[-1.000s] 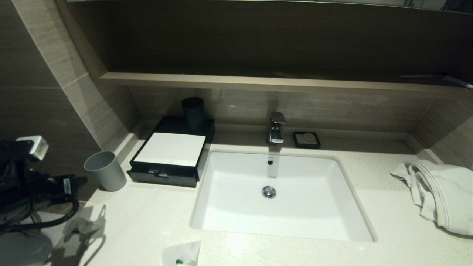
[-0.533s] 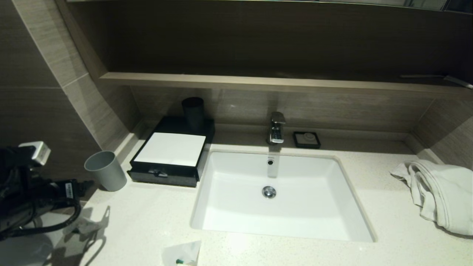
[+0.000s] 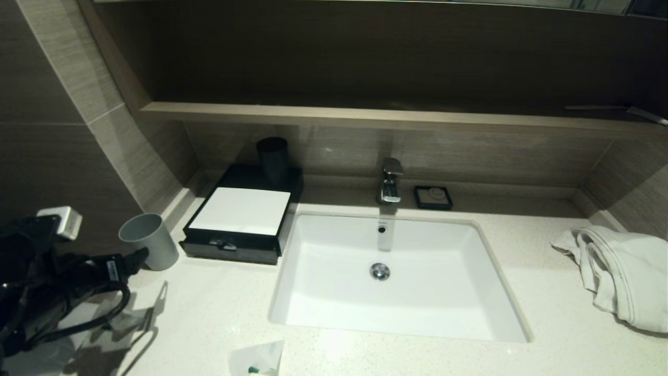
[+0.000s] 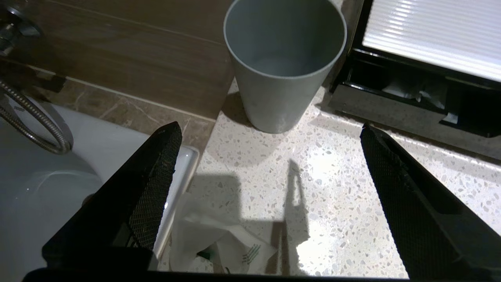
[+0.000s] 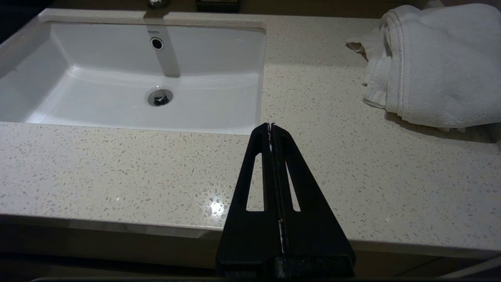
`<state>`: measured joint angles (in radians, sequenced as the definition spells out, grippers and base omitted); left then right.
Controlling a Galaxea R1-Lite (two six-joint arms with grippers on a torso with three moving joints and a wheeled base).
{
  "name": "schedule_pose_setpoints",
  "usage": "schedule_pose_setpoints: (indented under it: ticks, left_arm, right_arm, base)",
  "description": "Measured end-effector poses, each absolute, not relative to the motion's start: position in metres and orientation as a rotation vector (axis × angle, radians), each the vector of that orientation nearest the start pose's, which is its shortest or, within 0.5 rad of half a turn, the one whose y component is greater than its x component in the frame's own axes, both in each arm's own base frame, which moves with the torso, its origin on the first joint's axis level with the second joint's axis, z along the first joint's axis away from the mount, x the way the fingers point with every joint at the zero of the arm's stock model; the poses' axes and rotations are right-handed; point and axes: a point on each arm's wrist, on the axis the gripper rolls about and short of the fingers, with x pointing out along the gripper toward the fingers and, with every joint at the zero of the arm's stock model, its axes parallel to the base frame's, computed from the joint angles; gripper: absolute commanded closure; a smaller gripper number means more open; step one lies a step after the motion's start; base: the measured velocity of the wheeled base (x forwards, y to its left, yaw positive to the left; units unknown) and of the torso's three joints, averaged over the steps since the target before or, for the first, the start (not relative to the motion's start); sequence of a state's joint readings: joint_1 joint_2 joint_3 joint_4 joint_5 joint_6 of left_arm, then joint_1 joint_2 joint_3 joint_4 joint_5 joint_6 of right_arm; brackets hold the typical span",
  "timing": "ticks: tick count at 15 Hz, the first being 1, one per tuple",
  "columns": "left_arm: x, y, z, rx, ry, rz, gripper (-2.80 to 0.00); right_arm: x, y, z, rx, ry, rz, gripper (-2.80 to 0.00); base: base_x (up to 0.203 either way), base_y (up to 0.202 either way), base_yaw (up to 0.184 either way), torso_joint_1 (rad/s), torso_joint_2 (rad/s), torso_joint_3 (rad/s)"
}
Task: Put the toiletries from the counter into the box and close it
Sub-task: Pick up the cup
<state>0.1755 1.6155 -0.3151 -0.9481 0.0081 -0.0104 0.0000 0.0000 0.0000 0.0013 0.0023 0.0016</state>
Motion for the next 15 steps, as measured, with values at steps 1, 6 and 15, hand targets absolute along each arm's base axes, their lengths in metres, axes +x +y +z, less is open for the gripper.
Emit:
schedule_pose_setpoints:
  ticks: [1, 6, 15]
  left_arm:
    - [0.226, 0.04, 0.112, -0.042, 0.368, 0.176, -2.8]
    - [0.229, 0.043, 0.102, -0.065, 0.404, 0.136, -2.8]
    - [0.224, 0.054, 0.085, -0.044, 0.316, 0.08, -2.8]
  right_arm:
    - [-0.023, 0.0, 0.075, 0.001, 0.002, 0.002, 0.0]
    - [-0.023, 0.0, 0.075, 0.001, 0.002, 0.003, 0.0]
    - [-0.023, 0.0, 0.075, 0.001, 0.002, 0.003, 0.0]
  base:
    - [0.0, 0.0, 0.0, 0.0, 0.0, 0.0]
    - [0.0, 0.0, 0.0, 0.0, 0.0, 0.0]
    - [0.0, 0.0, 0.0, 0.0, 0.0, 0.0]
